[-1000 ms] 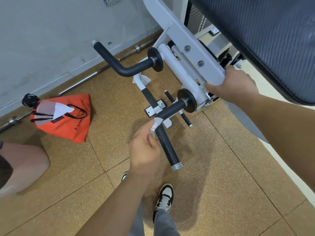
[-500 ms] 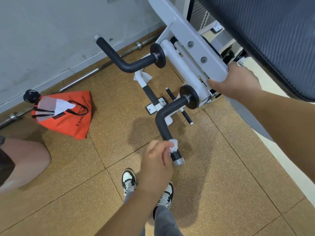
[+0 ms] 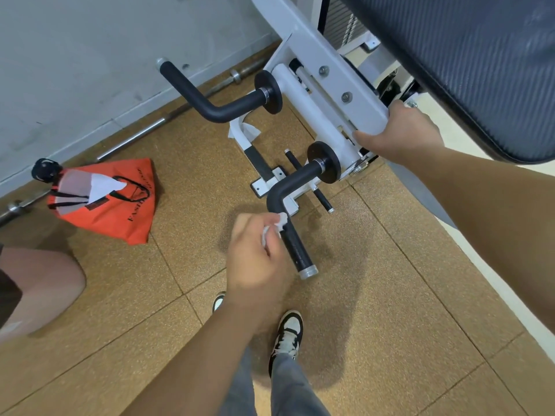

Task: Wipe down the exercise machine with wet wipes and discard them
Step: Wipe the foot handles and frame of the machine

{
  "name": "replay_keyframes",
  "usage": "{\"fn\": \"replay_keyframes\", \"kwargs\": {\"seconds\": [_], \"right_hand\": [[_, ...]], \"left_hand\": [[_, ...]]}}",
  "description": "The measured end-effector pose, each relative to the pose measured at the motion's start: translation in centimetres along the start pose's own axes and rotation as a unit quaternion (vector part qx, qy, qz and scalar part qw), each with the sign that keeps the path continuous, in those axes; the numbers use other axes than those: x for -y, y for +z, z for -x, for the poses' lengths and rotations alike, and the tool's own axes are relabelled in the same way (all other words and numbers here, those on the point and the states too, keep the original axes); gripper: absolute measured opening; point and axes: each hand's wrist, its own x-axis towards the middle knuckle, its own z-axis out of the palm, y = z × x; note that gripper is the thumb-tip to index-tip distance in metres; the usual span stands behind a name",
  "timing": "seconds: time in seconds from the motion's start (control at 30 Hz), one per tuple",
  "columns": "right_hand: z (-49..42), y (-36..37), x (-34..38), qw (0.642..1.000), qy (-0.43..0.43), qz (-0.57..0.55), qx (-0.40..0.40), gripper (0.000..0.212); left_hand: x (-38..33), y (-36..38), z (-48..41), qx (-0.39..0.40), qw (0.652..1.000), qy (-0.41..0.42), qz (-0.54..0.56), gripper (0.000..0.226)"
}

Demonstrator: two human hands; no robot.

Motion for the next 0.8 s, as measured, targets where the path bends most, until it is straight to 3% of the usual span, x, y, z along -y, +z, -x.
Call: {"fn": "replay_keyframes", "kwargs": {"seconds": [0.23, 0.3, 0.43, 0.67, 0.73, 0.8], "right_hand": [[-0.4, 0.1, 0.0, 1.0, 0.001, 0.006, 0.009, 0.069], [-0.4, 0.1, -0.1, 1.0, 0.002, 0.008, 0.012, 0.068], [-0.3, 0.1, -0.1, 1.0, -0.002, -0.005, 0.011, 0.066], [-0.2, 0.0, -0.1, 0.999, 0.006, 0.033, 0.009, 0.072], [0.3, -0.5, 0.4, 0.998, 0.02, 0.065, 0.008, 0.087], [1.0, -1.2, 1.4, 0.993, 0.068, 0.089, 0.026, 0.111]], "left_hand": [[1.1, 2.1, 3.8, 0.055, 0.996, -0.052, -0.041, 0.024], [1.2, 1.9, 5.6, 0.09, 0.994, -0.012, -0.066, 0.022], [0.6, 1.1, 8.3, 0.246, 0.964, 0.077, -0.066, 0.02], [-2.4, -0.1, 4.3, 0.159, 0.987, -0.02, -0.01, 0.019], [-3.8, -0.7, 3.3, 0.179, 0.977, -0.103, 0.045, 0.018], [-5.2, -1.3, 2.6, 0.186, 0.971, -0.125, 0.087, 0.02]]}}
